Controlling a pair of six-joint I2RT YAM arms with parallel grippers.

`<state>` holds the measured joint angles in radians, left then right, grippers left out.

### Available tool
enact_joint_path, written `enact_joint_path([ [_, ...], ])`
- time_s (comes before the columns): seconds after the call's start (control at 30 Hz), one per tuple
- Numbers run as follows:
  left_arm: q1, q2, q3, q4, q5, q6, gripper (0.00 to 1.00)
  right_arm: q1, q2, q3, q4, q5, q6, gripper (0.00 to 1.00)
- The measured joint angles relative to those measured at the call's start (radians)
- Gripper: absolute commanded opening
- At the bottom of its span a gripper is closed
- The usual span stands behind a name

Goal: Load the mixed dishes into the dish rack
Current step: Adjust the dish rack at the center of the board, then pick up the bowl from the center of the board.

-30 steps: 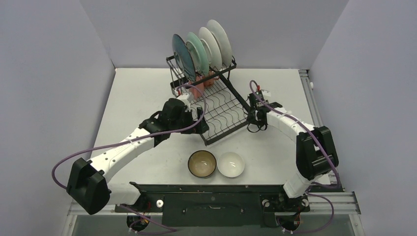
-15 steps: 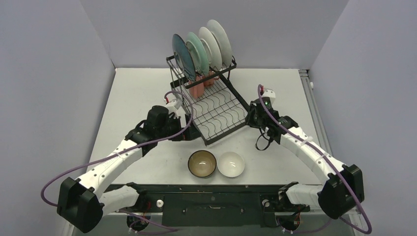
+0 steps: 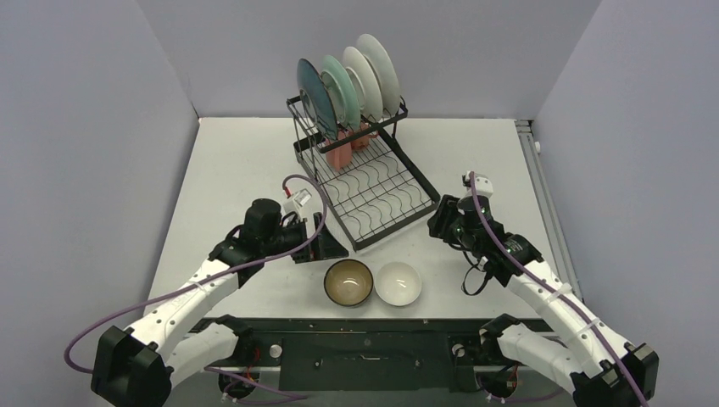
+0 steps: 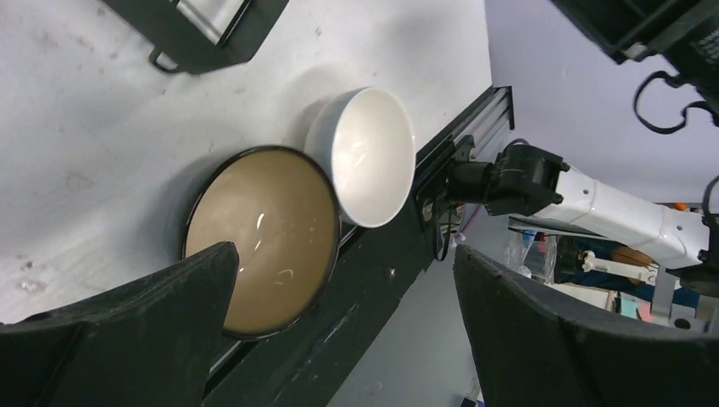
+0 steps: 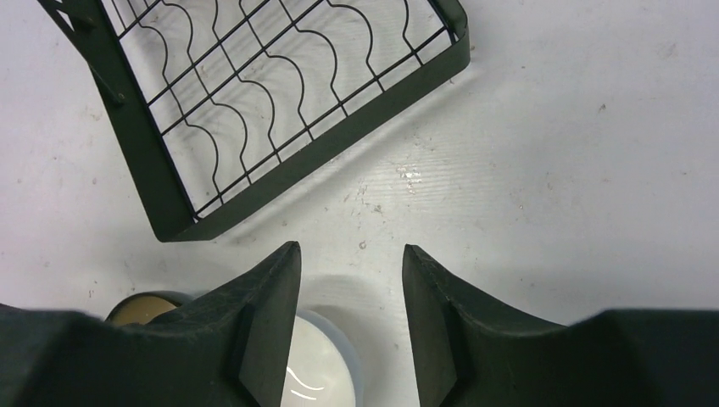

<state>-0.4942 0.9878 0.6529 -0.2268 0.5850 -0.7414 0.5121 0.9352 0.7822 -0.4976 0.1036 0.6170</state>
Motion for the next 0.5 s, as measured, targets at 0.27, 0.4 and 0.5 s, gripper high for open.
enact_joint_path([
  [0.27, 0.000, -0.111, -0.035, -0.173, -0.169, -0.006, 0.96, 0.000, -0.111, -0.063, -0.040, -0.003, 0.023, 0.47],
  [0.4, -0.007, -0.168, -0.035, -0.260, -0.270, -0.003, 0.96, 0.000, -0.143, -0.072, -0.060, 0.011, 0.026, 0.49],
  [0.5, -0.042, -0.178, -0.035, -0.311, -0.351, -0.009, 0.96, 0.000, -0.149, -0.077, -0.065, 0.021, 0.027, 0.49],
])
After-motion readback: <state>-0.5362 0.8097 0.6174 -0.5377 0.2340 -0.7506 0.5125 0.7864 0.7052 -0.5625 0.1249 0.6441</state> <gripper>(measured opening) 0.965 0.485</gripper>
